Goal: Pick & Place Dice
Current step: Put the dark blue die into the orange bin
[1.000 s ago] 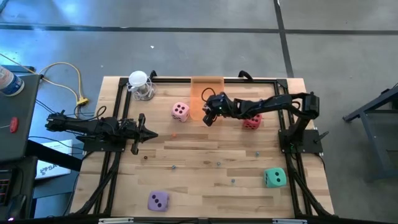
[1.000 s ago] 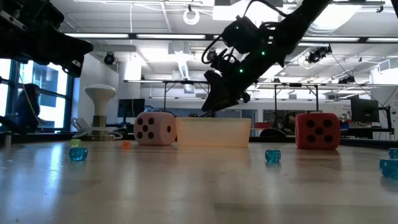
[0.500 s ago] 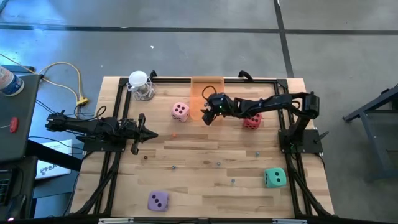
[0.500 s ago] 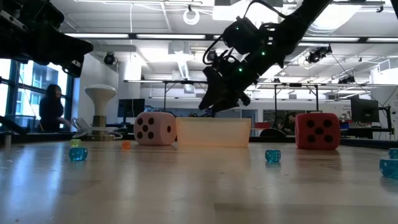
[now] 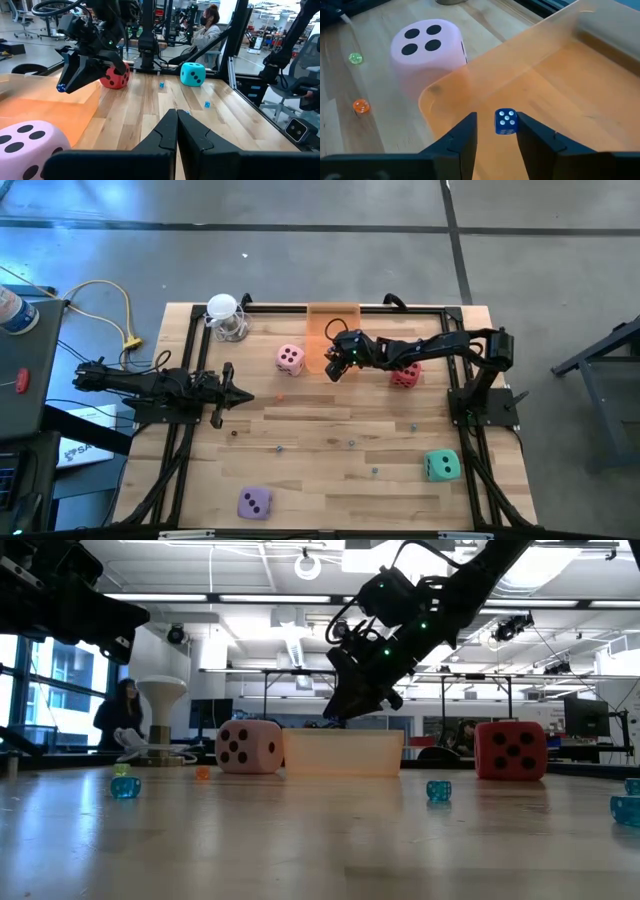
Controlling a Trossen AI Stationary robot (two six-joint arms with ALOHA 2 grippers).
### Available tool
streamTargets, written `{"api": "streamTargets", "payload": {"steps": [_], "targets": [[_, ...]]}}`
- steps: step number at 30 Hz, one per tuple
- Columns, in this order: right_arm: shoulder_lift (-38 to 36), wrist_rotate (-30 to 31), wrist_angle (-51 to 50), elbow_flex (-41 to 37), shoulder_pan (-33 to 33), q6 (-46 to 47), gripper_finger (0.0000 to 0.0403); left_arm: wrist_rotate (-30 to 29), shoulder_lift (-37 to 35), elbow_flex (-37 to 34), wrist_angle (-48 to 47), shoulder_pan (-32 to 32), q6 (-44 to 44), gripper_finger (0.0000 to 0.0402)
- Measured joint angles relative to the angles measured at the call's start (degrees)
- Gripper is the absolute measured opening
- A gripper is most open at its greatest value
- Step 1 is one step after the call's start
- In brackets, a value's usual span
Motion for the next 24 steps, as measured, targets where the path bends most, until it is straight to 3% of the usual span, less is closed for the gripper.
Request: {"api": "streamTargets", "payload": {"steps": [5, 11, 15, 19, 24], "targets": [[0.0, -0.01, -0.05, 0.0, 0.99, -3.88, 0.0138, -4.98, 0.09, 0.0, 1.43, 0.0, 7.9, 0.0], [0.0, 0.02, 0.07, 0.0, 2.43, -8.42, 0.0171, -10.04, 6.65, -0.01, 13.65, 1.04, 14.41, 0.0001], [0.0, 0.71, 0.73, 0.0, 2.67, -8.96, 0.0189, -10.19, 17.69, 0.02, 23.09, 4.59, 15.91, 0.0014], [0.0, 1.43, 1.39, 0.0, 2.66, -8.99, 0.0199, -9.69, 31.67, 1.31, 34.33, 9.62, 15.89, 0.0055], [0.0, 1.38, 1.36, 0.0, 2.8, -9.15, 0.0201, -3.52, 47.87, 5.41, 43.46, 16.99, 10.34, 0.0117]]}}
